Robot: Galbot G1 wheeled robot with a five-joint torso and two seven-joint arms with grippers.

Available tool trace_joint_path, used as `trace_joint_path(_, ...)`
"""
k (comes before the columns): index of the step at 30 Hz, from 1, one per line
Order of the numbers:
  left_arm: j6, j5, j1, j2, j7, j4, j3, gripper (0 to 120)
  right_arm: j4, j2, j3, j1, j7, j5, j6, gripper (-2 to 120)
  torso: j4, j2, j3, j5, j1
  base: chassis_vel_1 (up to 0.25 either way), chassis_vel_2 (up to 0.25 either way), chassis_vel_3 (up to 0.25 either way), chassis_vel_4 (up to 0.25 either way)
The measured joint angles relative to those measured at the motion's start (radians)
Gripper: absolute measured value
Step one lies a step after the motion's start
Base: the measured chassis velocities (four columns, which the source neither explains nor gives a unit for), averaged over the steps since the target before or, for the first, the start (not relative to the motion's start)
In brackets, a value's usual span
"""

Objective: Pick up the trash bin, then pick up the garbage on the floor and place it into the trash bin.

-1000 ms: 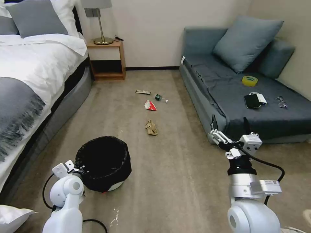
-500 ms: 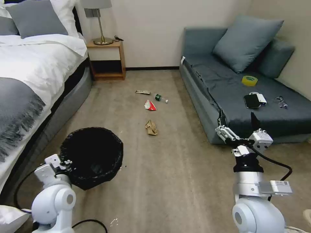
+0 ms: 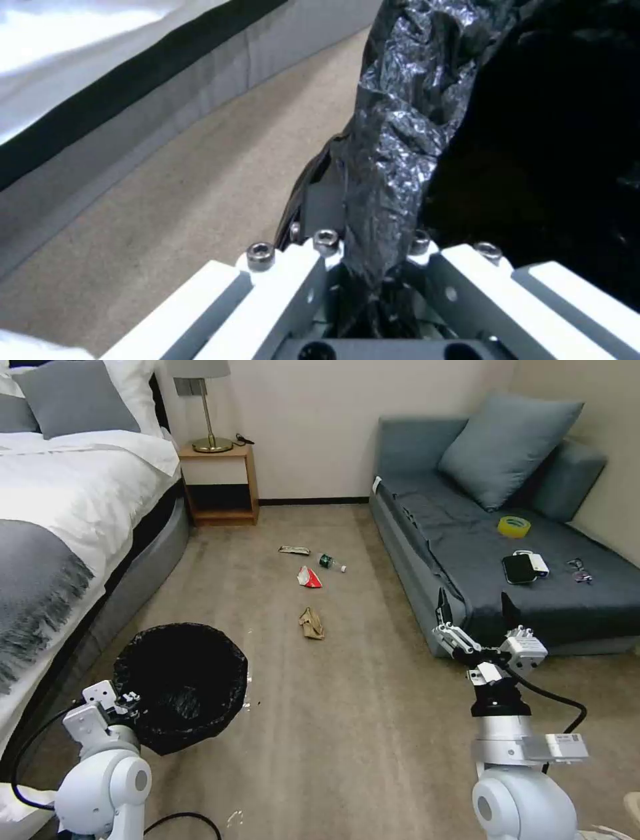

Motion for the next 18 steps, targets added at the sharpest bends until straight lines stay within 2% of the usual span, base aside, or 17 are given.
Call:
trace_joint_path(6,-0.008,-0.001,-0.006,-0.001,0.001,0.008,-0.009,1,0.003,0.001,0.002,-0.006,-0.006,-0.002,0.005,100,0.0,0.0,0.0,-0.0001,0.0,-0.137,0.148,0.133,-0.135)
trace_joint_path(18,-0.021,-0.012,-0.006,0.0,0.003,0.011,-0.03,1,0.005,0.001,-0.005,-0.012,-0.018,-0.007,0.012,100,0.0,0.0,0.0,0.0002,0.0,-0.251,0.248,0.254,-0.252)
